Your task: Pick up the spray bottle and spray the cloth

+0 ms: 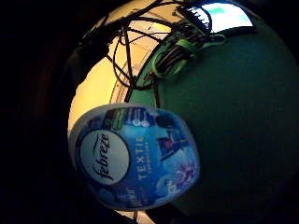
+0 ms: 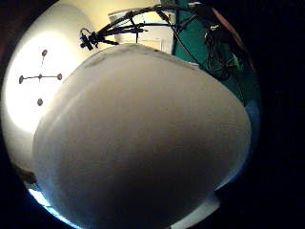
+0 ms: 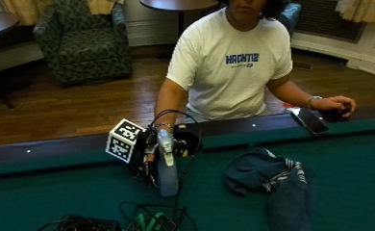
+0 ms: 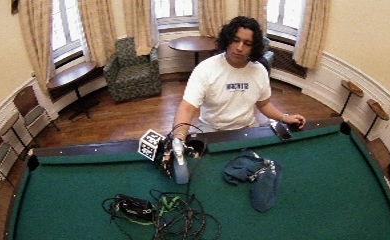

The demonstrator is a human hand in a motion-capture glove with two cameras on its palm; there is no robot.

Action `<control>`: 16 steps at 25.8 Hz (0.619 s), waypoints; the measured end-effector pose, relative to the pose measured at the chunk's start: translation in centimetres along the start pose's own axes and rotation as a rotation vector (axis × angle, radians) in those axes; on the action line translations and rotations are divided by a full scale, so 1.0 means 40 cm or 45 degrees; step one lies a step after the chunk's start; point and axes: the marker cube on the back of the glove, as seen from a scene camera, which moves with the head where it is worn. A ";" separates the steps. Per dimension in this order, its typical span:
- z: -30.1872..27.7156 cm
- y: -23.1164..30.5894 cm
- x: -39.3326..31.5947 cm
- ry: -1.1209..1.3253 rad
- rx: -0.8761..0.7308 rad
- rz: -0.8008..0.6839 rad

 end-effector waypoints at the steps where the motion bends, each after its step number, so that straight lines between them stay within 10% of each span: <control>1: 0.007 -0.005 -0.002 0.005 -0.007 0.000; 16: 0.031 -0.026 -0.051 0.037 0.005 0.004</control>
